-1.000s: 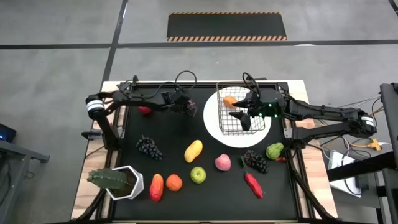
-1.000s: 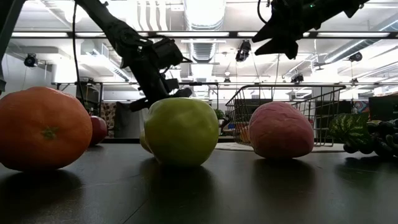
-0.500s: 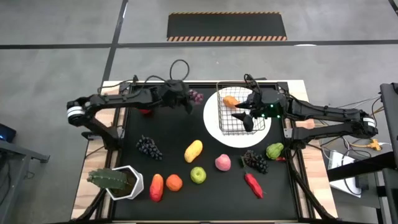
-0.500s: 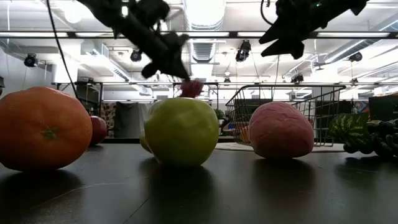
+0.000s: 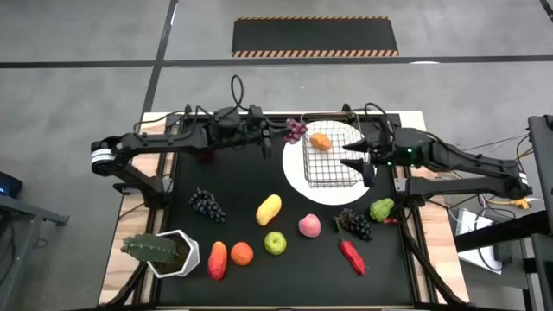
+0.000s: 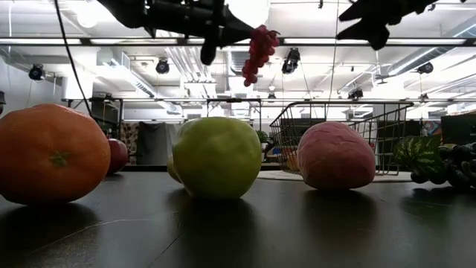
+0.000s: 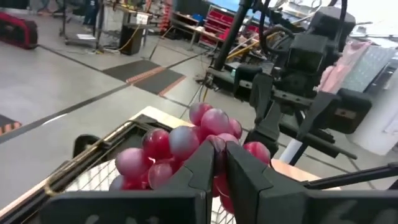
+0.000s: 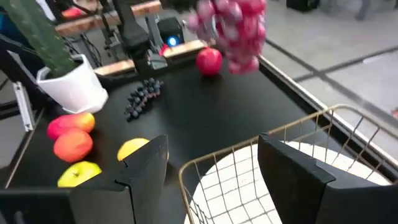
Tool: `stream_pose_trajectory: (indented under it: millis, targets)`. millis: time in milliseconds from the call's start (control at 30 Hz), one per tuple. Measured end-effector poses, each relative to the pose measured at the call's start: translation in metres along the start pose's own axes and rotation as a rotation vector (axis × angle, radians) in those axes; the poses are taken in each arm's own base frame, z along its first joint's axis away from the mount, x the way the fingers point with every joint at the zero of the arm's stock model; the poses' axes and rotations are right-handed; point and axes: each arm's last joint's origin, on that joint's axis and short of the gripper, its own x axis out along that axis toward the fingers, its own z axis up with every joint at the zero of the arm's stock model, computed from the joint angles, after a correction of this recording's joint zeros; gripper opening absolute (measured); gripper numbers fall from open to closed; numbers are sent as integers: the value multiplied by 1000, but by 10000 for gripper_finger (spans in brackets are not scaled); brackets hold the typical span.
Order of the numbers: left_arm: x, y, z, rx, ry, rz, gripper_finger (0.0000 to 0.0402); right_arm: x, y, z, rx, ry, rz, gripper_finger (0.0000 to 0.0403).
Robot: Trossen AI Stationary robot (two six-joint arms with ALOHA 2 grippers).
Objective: Build produce basket
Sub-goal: Put the red grapes into the wire basket
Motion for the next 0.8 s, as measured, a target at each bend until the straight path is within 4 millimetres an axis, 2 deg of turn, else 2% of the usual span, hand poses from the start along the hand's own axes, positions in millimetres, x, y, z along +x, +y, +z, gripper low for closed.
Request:
stream_pose_trajectory:
  millis: [167, 567, 800]
  targets:
    - [21, 2, -3, -43, 9, -8, 15, -9, 0, -6, -33, -51, 9, 233]
    - [87, 8, -6, -80, 37, -75, 15, -37, -2, -24, -94, -244, 39, 233]
    - [124, 19, -23, -127, 42, -16, 15, -47, -4, -34, -100, -284, 43, 233]
